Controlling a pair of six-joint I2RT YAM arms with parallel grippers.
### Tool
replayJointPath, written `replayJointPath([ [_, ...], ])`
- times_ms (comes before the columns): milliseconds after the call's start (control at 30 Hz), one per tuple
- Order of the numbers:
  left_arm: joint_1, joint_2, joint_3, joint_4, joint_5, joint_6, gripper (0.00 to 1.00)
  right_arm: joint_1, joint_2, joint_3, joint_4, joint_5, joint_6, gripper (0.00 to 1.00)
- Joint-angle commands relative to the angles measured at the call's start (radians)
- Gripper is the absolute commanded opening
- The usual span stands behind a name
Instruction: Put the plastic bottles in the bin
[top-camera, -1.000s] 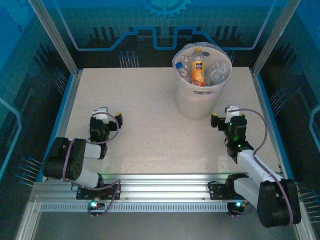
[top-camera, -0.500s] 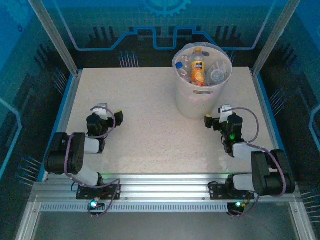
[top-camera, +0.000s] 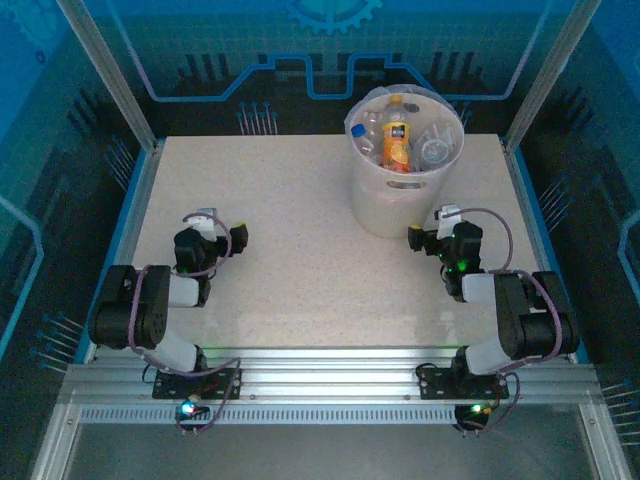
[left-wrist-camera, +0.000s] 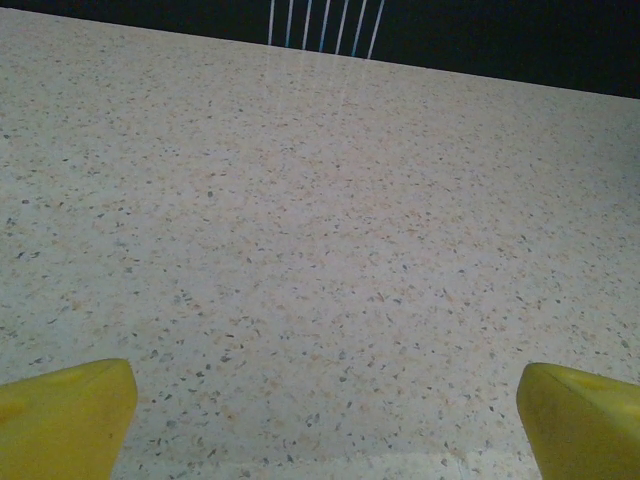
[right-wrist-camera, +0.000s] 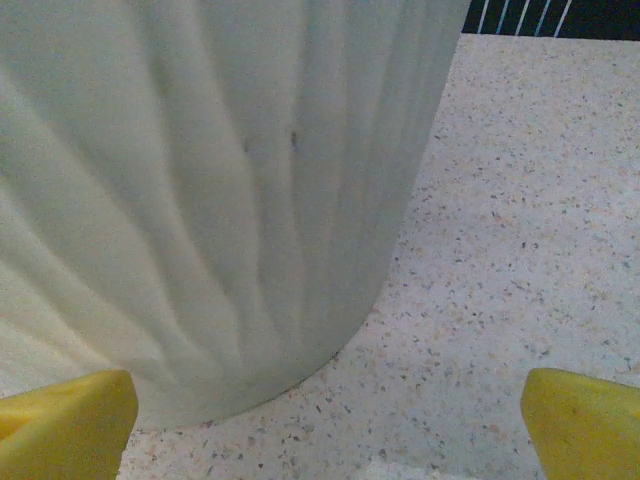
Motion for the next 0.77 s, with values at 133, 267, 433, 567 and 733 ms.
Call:
replayJointPath([
  [133, -0.004, -0.006, 0.027, -0.019, 0.052, 0.026, 0.99, 0.017, 0.007, 0.022, 0.006, 0.037, -0.012, 1.0],
  [267, -0.006, -0.006, 0.028, -0.023, 0.053, 0.029, 0.99, 0.035, 0.01, 0.031, -0.011, 0.057, -0.03, 1.0],
  [433, -0.009, -0.006, 0.032, -0.027, 0.053, 0.032, 0.99, 0.036, 0.01, 0.031, -0.011, 0.057, -0.031, 1.0],
  [567, -0.012, -0.004, 0.035, -0.034, 0.049, 0.035, 0.99, 0.036, 0.01, 0.031, -0.011, 0.057, -0.031, 1.0],
  [733, -0.015, -0.006, 0.036, -0.039, 0.044, 0.039, 0.99, 0.036, 0.01, 0.031, -0.011, 0.057, -0.031, 1.0],
])
